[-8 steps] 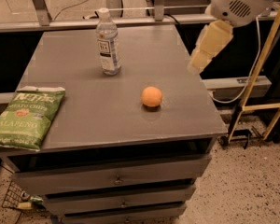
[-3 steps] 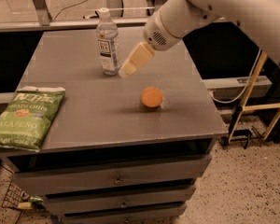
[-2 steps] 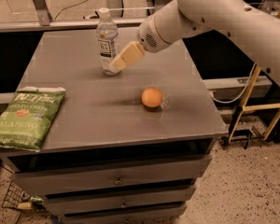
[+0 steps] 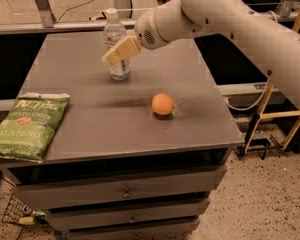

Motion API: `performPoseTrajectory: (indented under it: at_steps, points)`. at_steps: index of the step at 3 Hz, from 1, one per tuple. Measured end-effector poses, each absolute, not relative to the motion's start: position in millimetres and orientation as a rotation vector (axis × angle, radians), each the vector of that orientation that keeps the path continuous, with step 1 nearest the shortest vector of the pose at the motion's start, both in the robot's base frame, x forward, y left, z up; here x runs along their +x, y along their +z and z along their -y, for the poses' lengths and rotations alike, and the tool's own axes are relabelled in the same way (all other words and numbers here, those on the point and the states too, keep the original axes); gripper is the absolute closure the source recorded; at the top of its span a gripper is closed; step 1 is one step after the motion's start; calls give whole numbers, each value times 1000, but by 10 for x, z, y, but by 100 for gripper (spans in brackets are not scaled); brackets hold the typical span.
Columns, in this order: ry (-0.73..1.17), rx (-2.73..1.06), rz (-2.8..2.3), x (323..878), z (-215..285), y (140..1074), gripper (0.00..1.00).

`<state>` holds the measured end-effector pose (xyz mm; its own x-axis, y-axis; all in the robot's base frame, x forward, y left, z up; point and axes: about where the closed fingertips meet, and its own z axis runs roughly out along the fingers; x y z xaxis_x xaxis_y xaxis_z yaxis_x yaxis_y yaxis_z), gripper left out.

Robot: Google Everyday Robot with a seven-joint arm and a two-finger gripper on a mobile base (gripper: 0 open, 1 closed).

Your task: Move blue plastic bottle near green jalapeno chip bag

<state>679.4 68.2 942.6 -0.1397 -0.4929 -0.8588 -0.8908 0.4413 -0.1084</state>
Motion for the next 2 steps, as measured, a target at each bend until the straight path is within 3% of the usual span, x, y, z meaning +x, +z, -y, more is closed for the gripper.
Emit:
performPoseTrajectory:
  at_steps: [2]
  points:
    - [585,-1186,-1729,6911,-897,9499,0]
